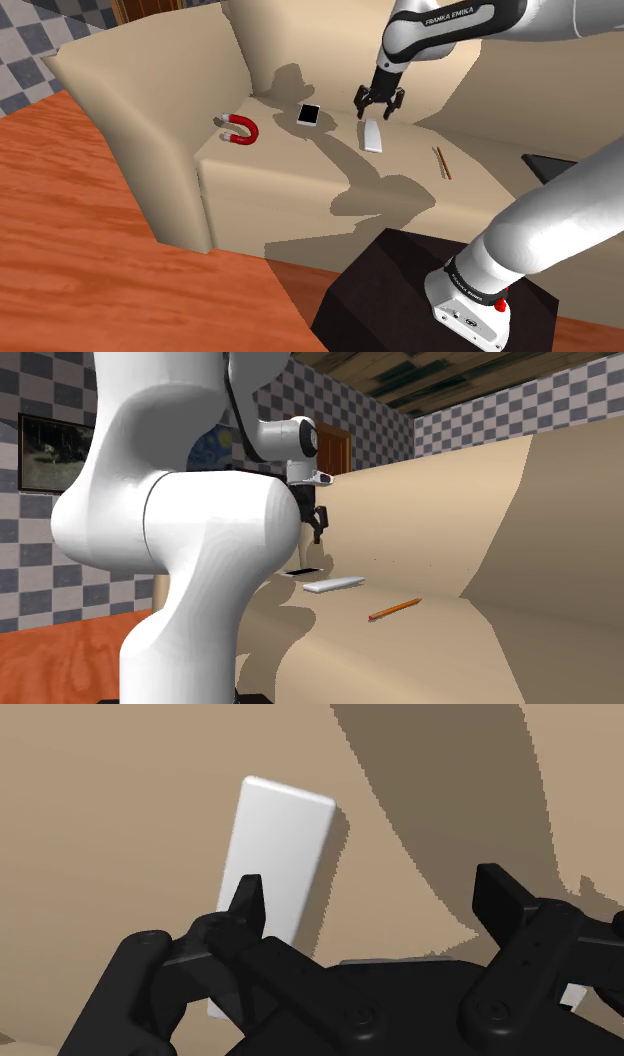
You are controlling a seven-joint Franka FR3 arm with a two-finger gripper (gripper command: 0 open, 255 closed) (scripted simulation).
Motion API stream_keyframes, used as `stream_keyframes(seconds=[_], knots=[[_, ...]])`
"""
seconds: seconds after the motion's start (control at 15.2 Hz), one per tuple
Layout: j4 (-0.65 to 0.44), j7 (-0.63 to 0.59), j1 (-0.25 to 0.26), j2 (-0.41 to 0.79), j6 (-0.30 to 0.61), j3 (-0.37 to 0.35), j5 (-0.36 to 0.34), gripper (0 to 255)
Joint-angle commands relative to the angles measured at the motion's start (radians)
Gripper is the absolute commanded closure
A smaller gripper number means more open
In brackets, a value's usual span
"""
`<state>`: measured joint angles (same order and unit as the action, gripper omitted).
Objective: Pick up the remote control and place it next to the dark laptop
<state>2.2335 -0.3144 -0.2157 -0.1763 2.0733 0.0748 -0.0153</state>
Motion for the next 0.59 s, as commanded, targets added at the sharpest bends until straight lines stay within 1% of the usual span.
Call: stream_keyframes(seconds=[0.0, 0.53], knots=[[-0.024, -0.038, -0.018, 0.060, 0.033, 0.013, -0.005, 0], [-0.142, -0.171, -0.081, 0.291, 0.128, 0.074, -0.003, 0]])
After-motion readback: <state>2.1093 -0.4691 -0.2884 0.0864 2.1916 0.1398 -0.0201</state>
